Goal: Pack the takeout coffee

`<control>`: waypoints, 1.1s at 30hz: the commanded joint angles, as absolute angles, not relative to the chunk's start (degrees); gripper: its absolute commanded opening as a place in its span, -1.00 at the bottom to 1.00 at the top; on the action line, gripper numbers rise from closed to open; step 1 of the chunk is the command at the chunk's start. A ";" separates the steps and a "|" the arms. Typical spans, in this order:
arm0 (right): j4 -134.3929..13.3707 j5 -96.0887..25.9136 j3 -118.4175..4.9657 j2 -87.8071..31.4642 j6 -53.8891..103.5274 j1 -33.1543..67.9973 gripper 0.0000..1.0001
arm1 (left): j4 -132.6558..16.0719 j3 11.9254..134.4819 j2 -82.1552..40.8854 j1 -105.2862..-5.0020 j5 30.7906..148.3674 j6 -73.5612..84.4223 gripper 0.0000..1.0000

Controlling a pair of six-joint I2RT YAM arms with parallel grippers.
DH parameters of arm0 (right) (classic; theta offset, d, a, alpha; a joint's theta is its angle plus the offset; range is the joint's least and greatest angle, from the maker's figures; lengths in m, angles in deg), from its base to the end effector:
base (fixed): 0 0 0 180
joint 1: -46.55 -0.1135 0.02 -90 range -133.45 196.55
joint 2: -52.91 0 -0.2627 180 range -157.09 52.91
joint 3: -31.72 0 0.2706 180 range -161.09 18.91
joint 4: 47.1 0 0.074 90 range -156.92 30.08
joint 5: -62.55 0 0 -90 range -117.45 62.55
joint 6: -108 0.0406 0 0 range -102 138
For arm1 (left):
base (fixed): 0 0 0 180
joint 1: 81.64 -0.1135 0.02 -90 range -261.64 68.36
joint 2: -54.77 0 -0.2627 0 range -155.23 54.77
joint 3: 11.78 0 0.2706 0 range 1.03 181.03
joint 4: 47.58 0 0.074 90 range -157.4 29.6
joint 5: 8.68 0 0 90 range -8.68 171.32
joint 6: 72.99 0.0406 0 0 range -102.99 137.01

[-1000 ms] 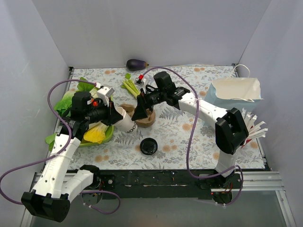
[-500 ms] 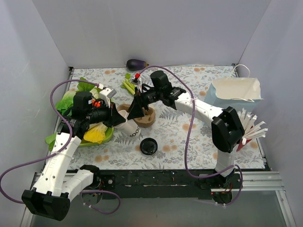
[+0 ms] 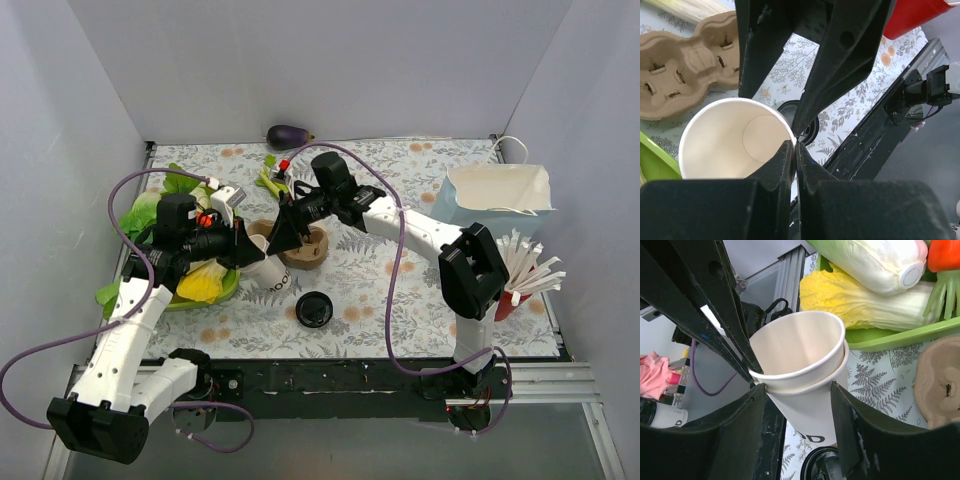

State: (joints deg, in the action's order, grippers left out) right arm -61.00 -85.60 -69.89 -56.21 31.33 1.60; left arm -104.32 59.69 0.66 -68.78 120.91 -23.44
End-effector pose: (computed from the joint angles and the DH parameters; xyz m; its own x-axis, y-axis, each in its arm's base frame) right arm 0.3034 0.3516 0.2915 -0.4664 -0.2937 -0.8344 -0.8478 -0.1208 0.5164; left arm 0.1947 -0.0710 0.3403 -0.8935 -0.3088 -0.3259 0.0947 0.5799 -0.8092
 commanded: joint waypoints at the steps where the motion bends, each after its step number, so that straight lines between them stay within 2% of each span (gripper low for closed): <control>1: -68.25 -80.46 -70.57 -57.48 25.74 -1.00 0.19 | -100.48 61.59 1.07 -68.55 122.89 -25.53 -1.00; 10: -74.32 -72.10 -70.30 -59.41 22.57 -3.02 0.18 | -98.98 62.21 1.07 -68.63 121.48 -27.55 -1.00; 16: -73.81 -70.69 -68.37 -58.36 22.49 -2.50 0.18 | -101.35 62.64 1.59 -68.55 120.87 -24.75 -1.00; 25: -67.04 -77.98 -63.71 -53.01 20.73 0.40 0.51 | -111.98 65.71 2.74 -68.55 117.89 -13.67 -1.00; 33: -66.85 -78.25 -66.07 -48.18 21.27 3.48 0.63 | -112.87 76.34 -1.38 -68.55 115.77 -7.96 -1.00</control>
State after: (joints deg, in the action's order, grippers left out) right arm -68.93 -77.07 -62.65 -53.74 22.58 1.69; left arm -112.64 69.11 0.66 -68.76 116.12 -12.46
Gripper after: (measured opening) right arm 0.807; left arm 0.031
